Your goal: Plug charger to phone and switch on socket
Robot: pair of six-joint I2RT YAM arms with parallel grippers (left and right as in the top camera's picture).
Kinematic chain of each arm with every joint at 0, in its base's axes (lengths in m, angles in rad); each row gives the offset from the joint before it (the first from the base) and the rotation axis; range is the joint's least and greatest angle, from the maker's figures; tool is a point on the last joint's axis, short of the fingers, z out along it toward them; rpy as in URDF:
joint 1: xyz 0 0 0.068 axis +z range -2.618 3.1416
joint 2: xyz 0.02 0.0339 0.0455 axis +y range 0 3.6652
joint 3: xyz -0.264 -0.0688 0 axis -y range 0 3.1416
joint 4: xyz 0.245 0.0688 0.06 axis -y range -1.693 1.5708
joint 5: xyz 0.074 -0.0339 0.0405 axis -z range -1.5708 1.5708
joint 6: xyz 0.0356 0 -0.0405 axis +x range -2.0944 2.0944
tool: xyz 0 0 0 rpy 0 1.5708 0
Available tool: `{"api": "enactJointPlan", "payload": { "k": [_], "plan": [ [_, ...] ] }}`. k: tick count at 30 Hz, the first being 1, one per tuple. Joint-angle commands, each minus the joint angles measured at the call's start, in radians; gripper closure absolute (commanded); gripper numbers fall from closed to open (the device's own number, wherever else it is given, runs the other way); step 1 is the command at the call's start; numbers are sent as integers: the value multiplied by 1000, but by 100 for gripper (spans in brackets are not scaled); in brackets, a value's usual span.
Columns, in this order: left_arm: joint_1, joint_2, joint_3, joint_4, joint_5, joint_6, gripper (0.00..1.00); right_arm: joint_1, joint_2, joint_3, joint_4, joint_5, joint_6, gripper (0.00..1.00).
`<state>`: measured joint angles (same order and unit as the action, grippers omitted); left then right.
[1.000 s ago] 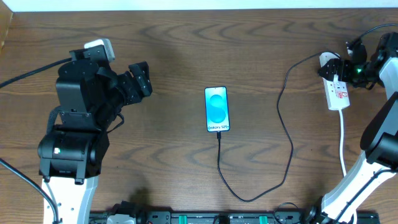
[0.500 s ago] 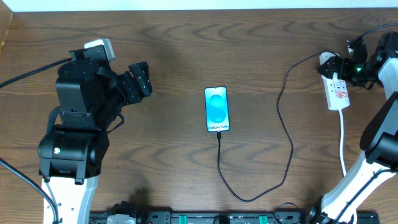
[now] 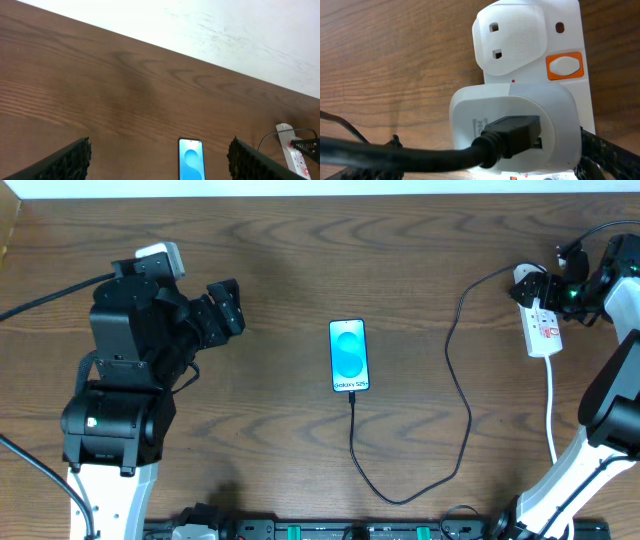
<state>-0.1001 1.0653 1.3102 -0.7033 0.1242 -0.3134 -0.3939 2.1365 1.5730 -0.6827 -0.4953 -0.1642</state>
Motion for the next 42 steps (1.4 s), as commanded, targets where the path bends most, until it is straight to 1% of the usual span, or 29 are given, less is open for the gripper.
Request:
{"api": "enactJointPlan", "payload": {
  "k": [1, 9, 13, 22, 28, 34, 42],
  "plan": [
    [1, 1, 8, 0, -13, 13, 13, 55, 26, -69, -57, -116, 58, 1],
    [1, 1, 8, 0, -13, 14, 13, 39, 25, -49, -51, -86, 43, 1],
    [1, 1, 8, 0, -13, 13, 13, 16, 25, -17, -81, -50, 42, 1],
    [1, 1, 8, 0, -13, 14, 13, -2, 25, 54, -159, 48, -21, 1],
    [1, 1, 8, 0, -13, 13, 13, -2, 25, 54, -145, 53, -77, 1],
    [1, 1, 8, 0, -13, 14, 13, -2, 25, 58, -111, 101, -80, 1],
    [1, 1, 8, 0, -13, 13, 13, -1, 26, 60, -102, 53, -80, 1]
  ]
}}
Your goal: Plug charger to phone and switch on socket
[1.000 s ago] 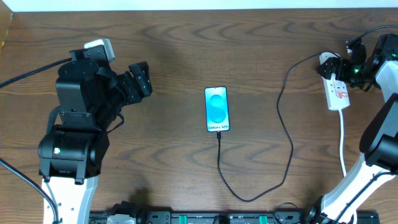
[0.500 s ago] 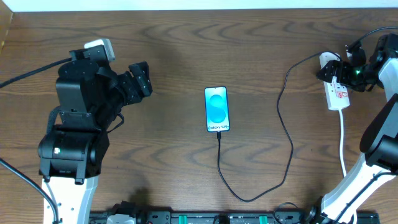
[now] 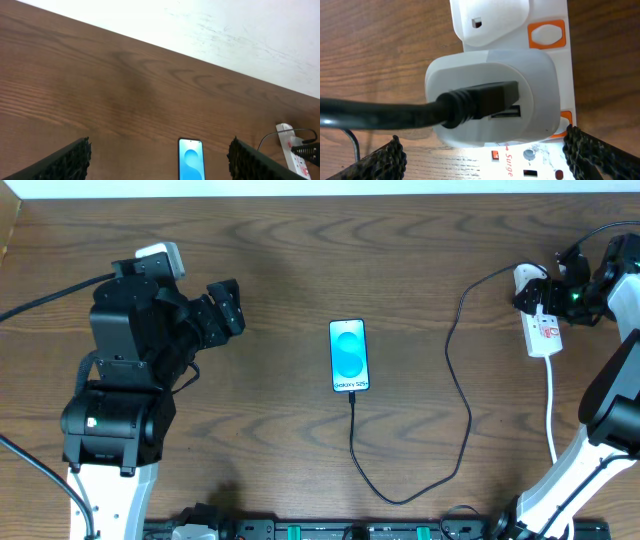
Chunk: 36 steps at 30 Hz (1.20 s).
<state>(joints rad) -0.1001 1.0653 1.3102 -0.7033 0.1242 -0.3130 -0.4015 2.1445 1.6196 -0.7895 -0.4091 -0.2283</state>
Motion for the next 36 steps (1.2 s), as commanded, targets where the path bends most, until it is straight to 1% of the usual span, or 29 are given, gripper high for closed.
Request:
{"api": "enactJointPlan", "payload": {
  "k": [1, 7, 24, 28, 36],
  "plan": [
    [1, 1, 8, 0, -13, 13, 13, 7, 18, 13, 9, -44, -17, 1],
    [1, 1, 8, 0, -13, 13, 13, 7, 18, 13, 12, -102, -16, 1],
    [1, 1, 8, 0, -13, 13, 13, 11, 18, 10, 10, -108, -30, 1],
    [1, 1, 8, 0, -13, 13, 13, 11, 18, -3, 11, -151, -26, 1],
    [1, 1, 8, 0, -13, 13, 13, 11, 18, -9, 0, -152, 14, 1]
  ]
}}
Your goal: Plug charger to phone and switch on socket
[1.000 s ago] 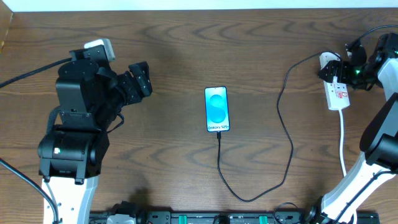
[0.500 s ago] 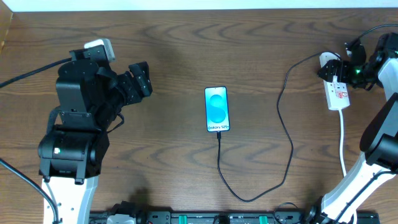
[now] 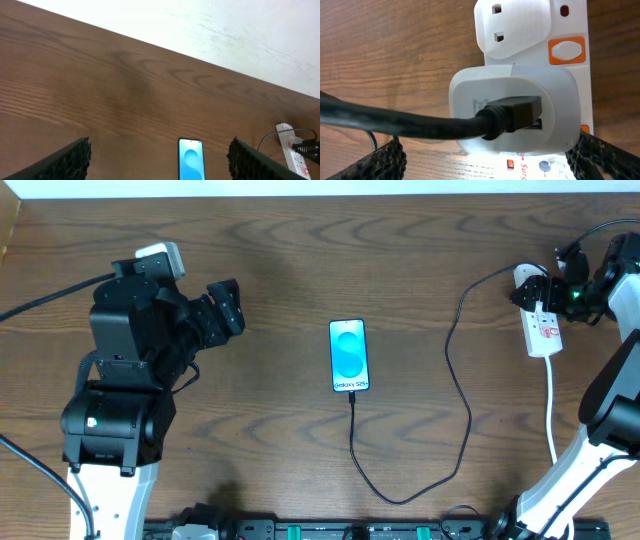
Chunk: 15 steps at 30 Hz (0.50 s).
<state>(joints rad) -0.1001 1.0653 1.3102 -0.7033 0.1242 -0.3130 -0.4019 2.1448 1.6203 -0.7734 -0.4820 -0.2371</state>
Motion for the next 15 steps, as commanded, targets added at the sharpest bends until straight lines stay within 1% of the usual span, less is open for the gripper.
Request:
{"api": "enactJointPlan", "payload": {
  "k": [1, 7, 11, 15],
  "plan": [
    [1, 1, 8, 0, -13, 13, 13, 11, 18, -11, -16, -79, 23, 1],
    [1, 1, 8, 0, -13, 13, 13, 11, 18, -32, -11, -84, 23, 1],
    [1, 1, 8, 0, -13, 13, 13, 11, 18, -48, 6, -140, 24, 1],
    [1, 1, 8, 0, -13, 13, 13, 13, 18, -51, 8, -146, 42, 1]
  ]
}}
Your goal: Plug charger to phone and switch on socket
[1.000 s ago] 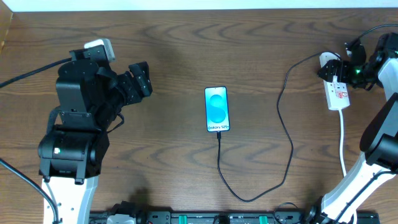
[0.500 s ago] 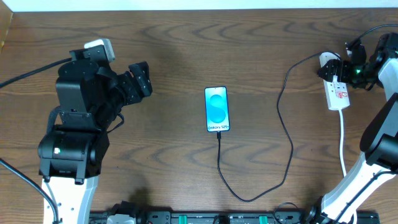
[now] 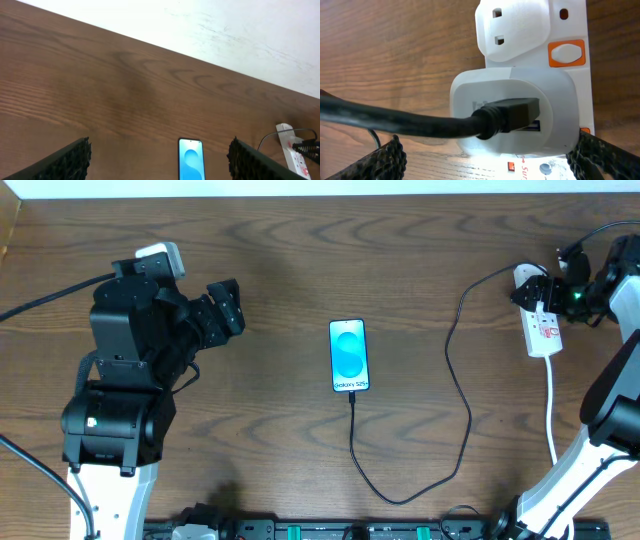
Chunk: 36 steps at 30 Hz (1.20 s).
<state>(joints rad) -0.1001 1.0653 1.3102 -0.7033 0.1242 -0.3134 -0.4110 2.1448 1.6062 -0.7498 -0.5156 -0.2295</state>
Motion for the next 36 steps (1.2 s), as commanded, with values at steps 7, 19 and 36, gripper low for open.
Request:
{"api": "enactJointPlan", "payload": {
  "k": [7, 19, 36],
  "plan": [
    [1, 1, 8, 0, -13, 13, 13, 39, 18, -38, -17, -112, 34, 1],
    [1, 1, 8, 0, -13, 13, 13, 58, 18, -40, -20, -112, 34, 1],
    [1, 1, 8, 0, -13, 14, 13, 60, 18, -78, -13, -112, 50, 1]
  ]
}}
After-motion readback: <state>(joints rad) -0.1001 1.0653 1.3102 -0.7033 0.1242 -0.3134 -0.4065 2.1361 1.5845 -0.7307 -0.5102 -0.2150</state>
